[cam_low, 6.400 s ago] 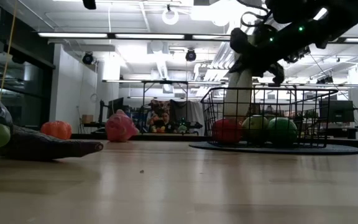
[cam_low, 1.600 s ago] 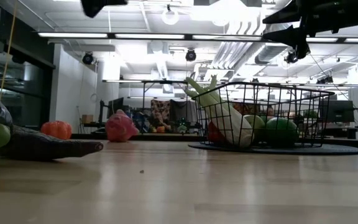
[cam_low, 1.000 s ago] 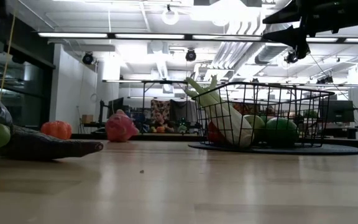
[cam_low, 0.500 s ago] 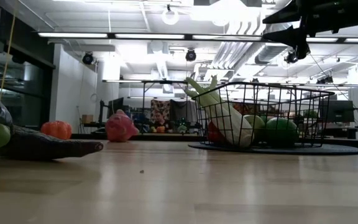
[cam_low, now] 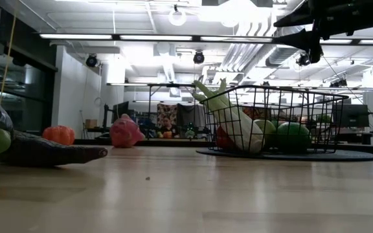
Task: Build produce basket
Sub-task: Put the apple into the wire basket
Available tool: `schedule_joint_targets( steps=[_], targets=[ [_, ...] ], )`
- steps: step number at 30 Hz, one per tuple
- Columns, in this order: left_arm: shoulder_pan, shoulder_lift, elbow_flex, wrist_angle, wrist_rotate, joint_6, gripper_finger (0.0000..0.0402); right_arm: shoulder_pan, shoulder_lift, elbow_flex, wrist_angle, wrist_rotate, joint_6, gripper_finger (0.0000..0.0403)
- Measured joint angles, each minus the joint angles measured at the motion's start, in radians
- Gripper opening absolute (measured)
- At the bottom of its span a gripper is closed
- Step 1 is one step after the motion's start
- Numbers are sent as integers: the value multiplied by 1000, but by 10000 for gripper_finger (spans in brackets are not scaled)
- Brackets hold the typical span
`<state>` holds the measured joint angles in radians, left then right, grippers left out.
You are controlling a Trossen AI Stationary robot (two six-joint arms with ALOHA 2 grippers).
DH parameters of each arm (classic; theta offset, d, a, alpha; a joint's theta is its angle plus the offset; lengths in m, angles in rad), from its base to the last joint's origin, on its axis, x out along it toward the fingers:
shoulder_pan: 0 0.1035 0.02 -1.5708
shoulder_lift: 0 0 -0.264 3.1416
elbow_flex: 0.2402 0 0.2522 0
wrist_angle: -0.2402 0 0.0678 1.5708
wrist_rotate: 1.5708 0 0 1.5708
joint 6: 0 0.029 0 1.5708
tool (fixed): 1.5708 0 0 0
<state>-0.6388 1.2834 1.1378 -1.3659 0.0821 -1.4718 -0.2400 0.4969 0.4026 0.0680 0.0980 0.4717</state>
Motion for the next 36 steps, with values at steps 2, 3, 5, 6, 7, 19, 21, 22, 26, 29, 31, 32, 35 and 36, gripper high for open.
schedule_joint_targets(
  steps=[2, 3, 5, 6, 7, 19, 21, 22, 26, 29, 31, 32, 35, 36],
  targets=[
    [1, 8, 0, -8, 50, -4, 390, 0, 0, 0, -21, 0, 0, 181],
    [4, 14, 0, -23, 72, -11, 390, 0, 0, 0, -32, 0, 0, 181],
    [3, 29, 0, -65, 98, -27, 390, 0, 0, 0, -55, 0, 0, 181],
    [3, 38, 0, -80, 108, -39, 390, 0, 0, 0, -64, 0, 0, 181],
    [3, 46, 0, -90, 115, -48, 390, 0, 0, 0, -66, 0, 0, 181],
    [-14, 69, -170, 88, 231, -134, 390, 0, 0, 0, -65, 0, 2, 181],
    [-18, 69, -182, 91, 225, -140, 390, 0, 0, 0, -66, 0, 2, 181],
    [-21, 69, -193, 90, 227, -140, 390, 0, 0, 0, -68, 0, 2, 181],
    [-42, 69, -253, 123, 240, -120, 390, 0, 0, 0, -72, 0, 1, 181],
    [-44, 69, -302, 181, 236, -115, 390, 0, 0, 0, -74, 0, 17, 181],
    [-44, 69, -331, 241, 236, -115, 390, 0, 0, 0, -77, 0, 26, 181],
    [-44, 69, -347, 267, 237, -115, 390, 0, 0, 0, -78, 0, 25, 181],
    [-46, 69, -383, 328, 239, -115, 390, 0, 0, 0, -80, 0, 25, 181],
    [-46, 69, -390, 338, 236, -113, 390, 0, 0, 0, -80, 0, 26, 181]
  ],
)
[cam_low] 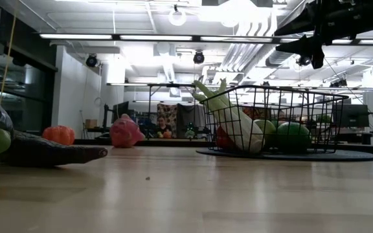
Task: Build produce basket
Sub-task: Put the apple into the wire basket
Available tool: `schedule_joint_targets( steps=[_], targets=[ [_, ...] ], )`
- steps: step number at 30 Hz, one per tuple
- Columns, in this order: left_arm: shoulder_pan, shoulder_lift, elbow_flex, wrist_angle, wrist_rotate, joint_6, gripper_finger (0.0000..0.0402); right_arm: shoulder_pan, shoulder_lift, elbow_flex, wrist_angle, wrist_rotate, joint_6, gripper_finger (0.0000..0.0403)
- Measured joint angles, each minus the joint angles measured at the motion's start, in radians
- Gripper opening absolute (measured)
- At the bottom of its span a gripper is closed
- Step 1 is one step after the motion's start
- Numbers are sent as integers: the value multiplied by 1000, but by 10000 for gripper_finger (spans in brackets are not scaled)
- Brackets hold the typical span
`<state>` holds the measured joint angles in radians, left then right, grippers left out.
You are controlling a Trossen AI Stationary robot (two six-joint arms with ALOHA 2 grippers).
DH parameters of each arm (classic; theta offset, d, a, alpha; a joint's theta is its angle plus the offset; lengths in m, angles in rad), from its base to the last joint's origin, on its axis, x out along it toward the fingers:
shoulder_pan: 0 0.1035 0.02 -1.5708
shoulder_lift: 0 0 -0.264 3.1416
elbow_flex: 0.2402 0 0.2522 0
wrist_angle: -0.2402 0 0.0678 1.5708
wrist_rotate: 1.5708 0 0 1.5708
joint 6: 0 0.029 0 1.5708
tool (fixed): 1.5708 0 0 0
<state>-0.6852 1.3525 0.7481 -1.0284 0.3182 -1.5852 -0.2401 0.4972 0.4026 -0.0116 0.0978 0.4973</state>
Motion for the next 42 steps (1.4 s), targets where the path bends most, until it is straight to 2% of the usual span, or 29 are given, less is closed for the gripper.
schedule_joint_targets(
  steps=[7, 20, 28, 31, 37, 42],
  targets=[
    [-4, -4, -52, 50, 12, 10, 390, 0, 0, 0, 0, 0, 0, 181],
    [-5, -2, -57, 58, 8, 26, 386, 0, 0, 0, -24, 2, 0, 181],
    [30, -1, 4, 8, -10, 223, 330, 0, 0, 0, -41, 24, -7, 181],
    [66, -28, 60, -43, -31, 307, 322, 0, 0, 0, -47, 24, -8, 181],
    [160, -133, 212, -98, -167, 468, 323, 0, 0, 0, -42, 24, -7, 181],
    [246, -222, 341, -88, -399, 643, 323, 0, 0, 0, -10, -23, 8, 181]
  ],
)
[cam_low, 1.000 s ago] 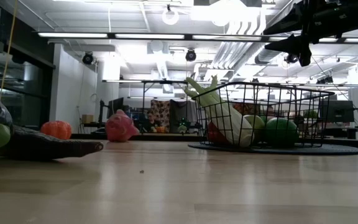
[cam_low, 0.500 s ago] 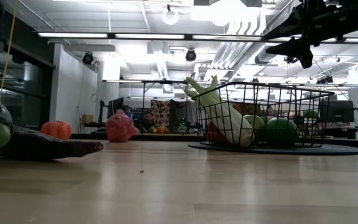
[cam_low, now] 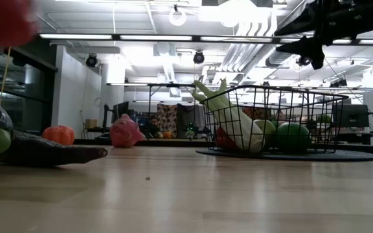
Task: Build produce basket
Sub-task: Put the apple into the wire basket
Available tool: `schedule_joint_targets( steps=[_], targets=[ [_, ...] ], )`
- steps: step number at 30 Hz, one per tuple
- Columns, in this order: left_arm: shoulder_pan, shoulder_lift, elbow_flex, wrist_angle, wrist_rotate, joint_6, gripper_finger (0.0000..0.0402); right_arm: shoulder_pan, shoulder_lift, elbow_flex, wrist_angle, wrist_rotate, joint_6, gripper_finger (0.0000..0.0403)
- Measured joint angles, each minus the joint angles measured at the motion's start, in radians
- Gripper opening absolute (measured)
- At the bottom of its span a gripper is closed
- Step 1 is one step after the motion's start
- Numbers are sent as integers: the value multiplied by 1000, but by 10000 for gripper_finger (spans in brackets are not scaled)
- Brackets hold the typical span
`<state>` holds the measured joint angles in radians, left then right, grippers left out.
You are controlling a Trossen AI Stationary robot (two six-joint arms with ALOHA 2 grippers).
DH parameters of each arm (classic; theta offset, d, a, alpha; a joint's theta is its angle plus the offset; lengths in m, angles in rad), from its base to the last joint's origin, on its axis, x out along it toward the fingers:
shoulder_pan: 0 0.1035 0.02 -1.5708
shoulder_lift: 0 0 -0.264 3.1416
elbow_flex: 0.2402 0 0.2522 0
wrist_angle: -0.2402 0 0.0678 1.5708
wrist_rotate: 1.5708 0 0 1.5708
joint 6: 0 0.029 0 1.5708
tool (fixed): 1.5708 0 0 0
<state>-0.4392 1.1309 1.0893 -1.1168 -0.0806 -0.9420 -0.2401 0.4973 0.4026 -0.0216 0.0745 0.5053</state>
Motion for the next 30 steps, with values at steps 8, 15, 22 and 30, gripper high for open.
schedule_joint_targets(
  steps=[8, 15, 22, 30],
  targets=[
    [230, -86, 64, 160, -302, 327, 323, 0, 1, 0, 113, -79, 159, 181],
    [435, -131, -16, 613, -246, 570, 324, 0, 1, 0, 145, -71, 177, 181],
    [489, -137, -253, 1118, -184, 540, 324, 0, 14, 0, 166, 5, 168, 181],
    [539, -94, -375, 1285, -105, 376, 324, 0, 39, 0, 168, 12, 169, 181]
  ],
)
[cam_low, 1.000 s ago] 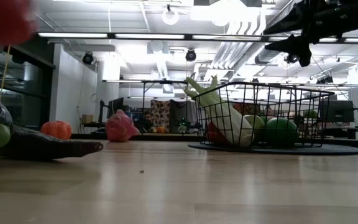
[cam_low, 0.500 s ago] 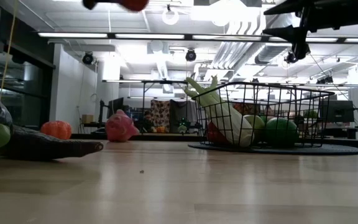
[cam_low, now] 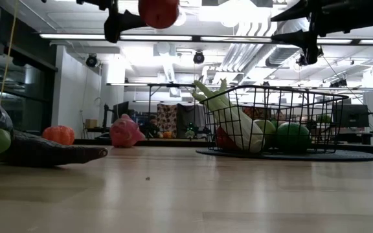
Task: Build produce basket
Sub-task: Put the apple into the wire basket
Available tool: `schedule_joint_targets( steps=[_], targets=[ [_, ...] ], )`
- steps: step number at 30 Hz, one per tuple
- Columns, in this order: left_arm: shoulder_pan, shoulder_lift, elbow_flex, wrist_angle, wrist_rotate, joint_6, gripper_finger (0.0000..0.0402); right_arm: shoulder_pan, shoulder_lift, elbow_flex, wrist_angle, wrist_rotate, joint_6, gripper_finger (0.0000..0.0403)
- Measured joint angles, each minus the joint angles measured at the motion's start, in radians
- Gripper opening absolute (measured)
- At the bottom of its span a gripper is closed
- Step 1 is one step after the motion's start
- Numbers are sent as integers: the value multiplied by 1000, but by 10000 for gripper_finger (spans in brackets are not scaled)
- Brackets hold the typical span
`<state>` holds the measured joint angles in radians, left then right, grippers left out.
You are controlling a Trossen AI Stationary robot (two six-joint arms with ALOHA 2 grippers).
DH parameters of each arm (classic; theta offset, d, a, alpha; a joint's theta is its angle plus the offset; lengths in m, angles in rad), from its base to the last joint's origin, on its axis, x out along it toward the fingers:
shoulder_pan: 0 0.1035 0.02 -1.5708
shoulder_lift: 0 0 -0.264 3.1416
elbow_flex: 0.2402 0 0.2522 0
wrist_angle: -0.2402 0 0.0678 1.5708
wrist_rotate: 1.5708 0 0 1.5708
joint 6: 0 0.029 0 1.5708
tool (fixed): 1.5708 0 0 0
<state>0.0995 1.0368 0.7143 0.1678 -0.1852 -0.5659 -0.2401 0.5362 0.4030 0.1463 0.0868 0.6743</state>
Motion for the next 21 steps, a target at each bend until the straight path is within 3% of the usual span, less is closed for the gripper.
schedule_joint_targets(
  steps=[8, 21],
  targets=[
    [18, 20, 0, 32, 0, 17, 324, 0, 29, 0, 14, 58, 160, 181],
    [26, 37, 0, 57, 21, 0, 324, 0, 102, 0, 66, -5, 70, 181]
  ],
)
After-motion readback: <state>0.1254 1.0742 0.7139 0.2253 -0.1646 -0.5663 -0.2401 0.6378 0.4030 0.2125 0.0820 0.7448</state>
